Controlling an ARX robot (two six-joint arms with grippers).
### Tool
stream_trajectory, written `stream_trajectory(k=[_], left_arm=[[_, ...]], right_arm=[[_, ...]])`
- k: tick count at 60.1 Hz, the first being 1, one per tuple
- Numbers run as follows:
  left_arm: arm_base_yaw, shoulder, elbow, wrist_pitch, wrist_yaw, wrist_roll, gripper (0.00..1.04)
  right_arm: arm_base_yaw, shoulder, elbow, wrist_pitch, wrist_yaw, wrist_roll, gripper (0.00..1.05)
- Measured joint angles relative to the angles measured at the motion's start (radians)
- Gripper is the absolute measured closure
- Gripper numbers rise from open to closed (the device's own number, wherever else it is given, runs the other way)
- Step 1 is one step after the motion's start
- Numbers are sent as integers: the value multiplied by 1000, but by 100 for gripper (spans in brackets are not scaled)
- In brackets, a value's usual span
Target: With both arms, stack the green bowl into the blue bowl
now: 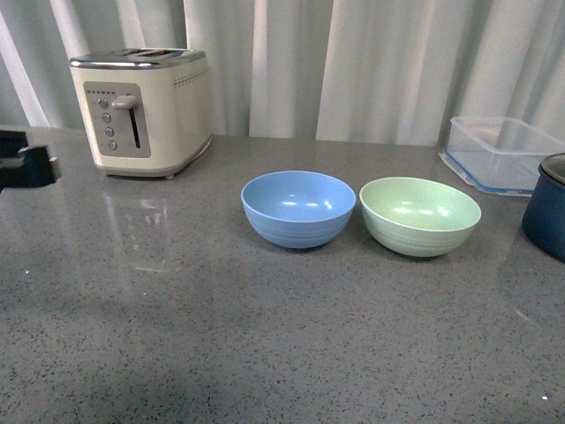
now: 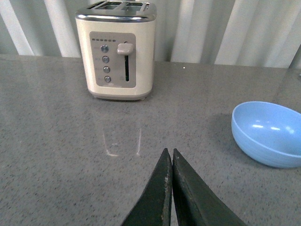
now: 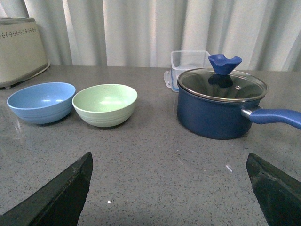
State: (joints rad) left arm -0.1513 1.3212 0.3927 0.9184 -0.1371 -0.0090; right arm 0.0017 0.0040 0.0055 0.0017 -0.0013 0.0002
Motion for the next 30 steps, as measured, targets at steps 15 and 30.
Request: stream_trajectory(k=[15,30], left_arm=[[54,-176,-169,-5,45,1,101],[134,-342,-269,-76,131,1,101]], right_arm=[[0,0,0,0,0,0,10],[0,0,0,0,0,0,10]])
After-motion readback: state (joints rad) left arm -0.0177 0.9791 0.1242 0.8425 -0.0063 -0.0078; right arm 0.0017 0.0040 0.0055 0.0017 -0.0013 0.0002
